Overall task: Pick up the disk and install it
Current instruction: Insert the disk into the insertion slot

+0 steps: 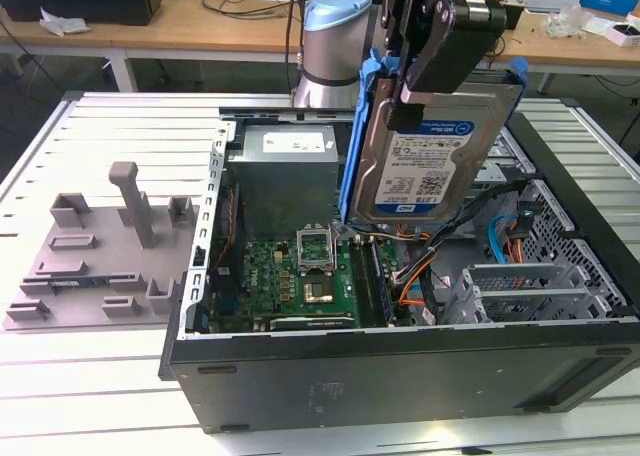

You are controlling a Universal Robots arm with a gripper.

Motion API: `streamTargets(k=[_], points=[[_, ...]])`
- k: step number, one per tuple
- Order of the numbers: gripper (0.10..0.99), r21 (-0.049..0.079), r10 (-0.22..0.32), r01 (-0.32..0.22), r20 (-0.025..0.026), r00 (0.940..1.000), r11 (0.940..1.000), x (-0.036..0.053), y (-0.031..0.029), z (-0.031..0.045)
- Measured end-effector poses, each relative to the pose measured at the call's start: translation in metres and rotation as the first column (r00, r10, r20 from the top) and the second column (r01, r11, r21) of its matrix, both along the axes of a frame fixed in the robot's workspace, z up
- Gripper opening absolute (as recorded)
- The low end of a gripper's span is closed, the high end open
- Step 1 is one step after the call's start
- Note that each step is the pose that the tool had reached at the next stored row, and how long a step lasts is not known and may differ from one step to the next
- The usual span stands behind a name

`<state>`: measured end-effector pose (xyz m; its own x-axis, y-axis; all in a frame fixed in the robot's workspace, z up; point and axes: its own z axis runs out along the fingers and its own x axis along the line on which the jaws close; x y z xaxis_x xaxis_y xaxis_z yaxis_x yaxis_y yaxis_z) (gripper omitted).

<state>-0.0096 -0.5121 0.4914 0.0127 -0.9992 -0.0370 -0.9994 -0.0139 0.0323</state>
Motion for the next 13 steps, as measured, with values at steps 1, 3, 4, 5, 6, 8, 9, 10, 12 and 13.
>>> streamTargets(k=[1,3,4,5,6,8,9,10,12,13], points=[[0.365,0.0,0.0,0.0,0.017,0.9999,1.0,0.0,0.0,-0.0002],[0.365,0.0,-0.001,0.001,0.0286,0.9996,1.0,0.0001,-0.0011,-0.0007],[0.365,0.001,-0.002,0.002,0.0288,0.9996,1.0,0.0001,-0.0018,-0.0009],[0.365,0.005,-0.005,0.005,0.029,0.9996,1.0,0.0,-0.0048,-0.0018],[0.365,0.011,-0.007,0.006,0.0289,0.9996,0.9999,0.0,-0.0077,-0.0027],[0.365,0.032,-0.008,0.007,0.0281,0.9996,0.9995,0.0002,-0.0154,-0.0048],[0.365,0.036,-0.008,0.007,0.0236,0.9997,0.9993,0.001,-0.018,-0.0052],[0.365,0.039,-0.008,0.007,0.0178,0.9998,0.9992,0.0025,-0.0199,-0.0055],[0.365,0.039,-0.008,0.007,0.0163,0.9998,0.9992,0.0028,-0.0202,-0.0058],[0.365,0.039,-0.008,0.007,0.0163,0.9998,0.9992,0.0028,-0.0202,-0.0058]])
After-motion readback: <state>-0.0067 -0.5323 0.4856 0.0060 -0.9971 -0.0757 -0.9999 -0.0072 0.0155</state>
